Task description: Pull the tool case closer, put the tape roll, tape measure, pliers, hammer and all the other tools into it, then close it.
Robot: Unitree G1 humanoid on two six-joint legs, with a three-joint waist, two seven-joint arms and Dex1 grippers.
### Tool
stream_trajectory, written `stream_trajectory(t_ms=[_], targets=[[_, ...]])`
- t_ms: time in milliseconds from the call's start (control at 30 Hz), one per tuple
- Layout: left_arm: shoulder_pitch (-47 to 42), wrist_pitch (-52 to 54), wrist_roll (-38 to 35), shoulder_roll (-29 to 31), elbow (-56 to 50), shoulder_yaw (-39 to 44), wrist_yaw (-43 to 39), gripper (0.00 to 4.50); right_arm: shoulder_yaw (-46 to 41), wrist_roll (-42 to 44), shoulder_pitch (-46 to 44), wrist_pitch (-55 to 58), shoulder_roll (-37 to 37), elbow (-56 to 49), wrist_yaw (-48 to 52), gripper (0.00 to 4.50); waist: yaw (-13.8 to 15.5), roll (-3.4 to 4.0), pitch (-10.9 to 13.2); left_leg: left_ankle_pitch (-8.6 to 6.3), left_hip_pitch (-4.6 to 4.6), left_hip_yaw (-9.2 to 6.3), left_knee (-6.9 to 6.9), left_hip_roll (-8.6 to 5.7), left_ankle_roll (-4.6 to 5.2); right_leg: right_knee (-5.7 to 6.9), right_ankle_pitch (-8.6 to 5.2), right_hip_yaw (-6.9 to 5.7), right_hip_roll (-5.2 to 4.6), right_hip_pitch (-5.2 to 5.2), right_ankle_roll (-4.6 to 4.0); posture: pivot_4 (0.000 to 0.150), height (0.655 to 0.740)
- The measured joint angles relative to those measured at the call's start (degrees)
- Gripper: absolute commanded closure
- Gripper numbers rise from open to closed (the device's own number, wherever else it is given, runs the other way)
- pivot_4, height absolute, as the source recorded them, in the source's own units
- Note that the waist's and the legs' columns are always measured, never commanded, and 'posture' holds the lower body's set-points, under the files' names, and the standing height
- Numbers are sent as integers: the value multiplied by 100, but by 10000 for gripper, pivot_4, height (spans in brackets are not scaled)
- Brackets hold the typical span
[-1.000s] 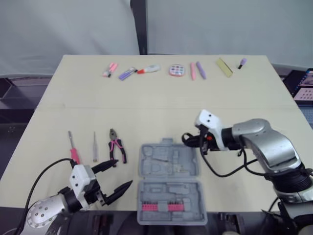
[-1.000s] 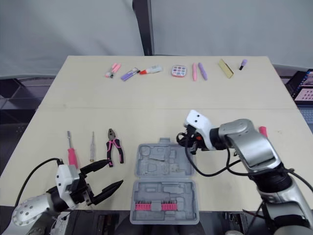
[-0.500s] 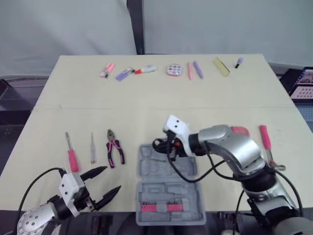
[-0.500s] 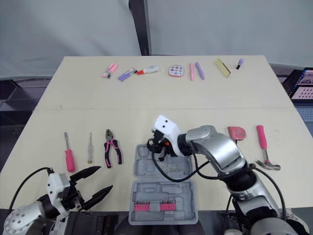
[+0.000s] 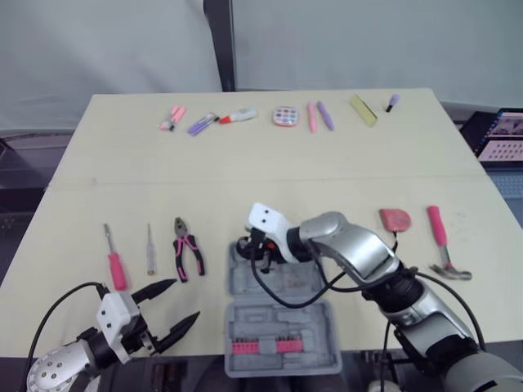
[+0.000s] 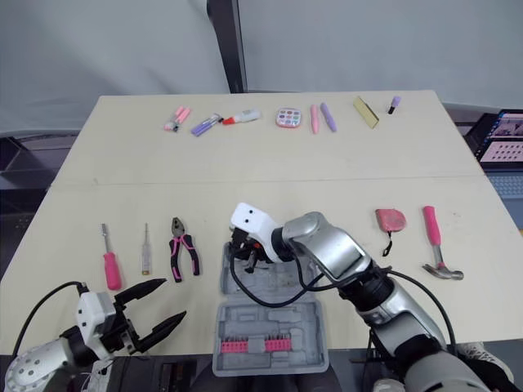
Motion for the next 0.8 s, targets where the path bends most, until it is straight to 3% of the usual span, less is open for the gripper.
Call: stream_trajectory(t_ms=[800], targets=[[-7,269,116,3,-434,-79,306,0,414,-628,-35,-825,573,1131,5,44808,-10,0,0,-1,1,-1,0,-1,-3,8,0,1,0,-5,0,1500,7134]])
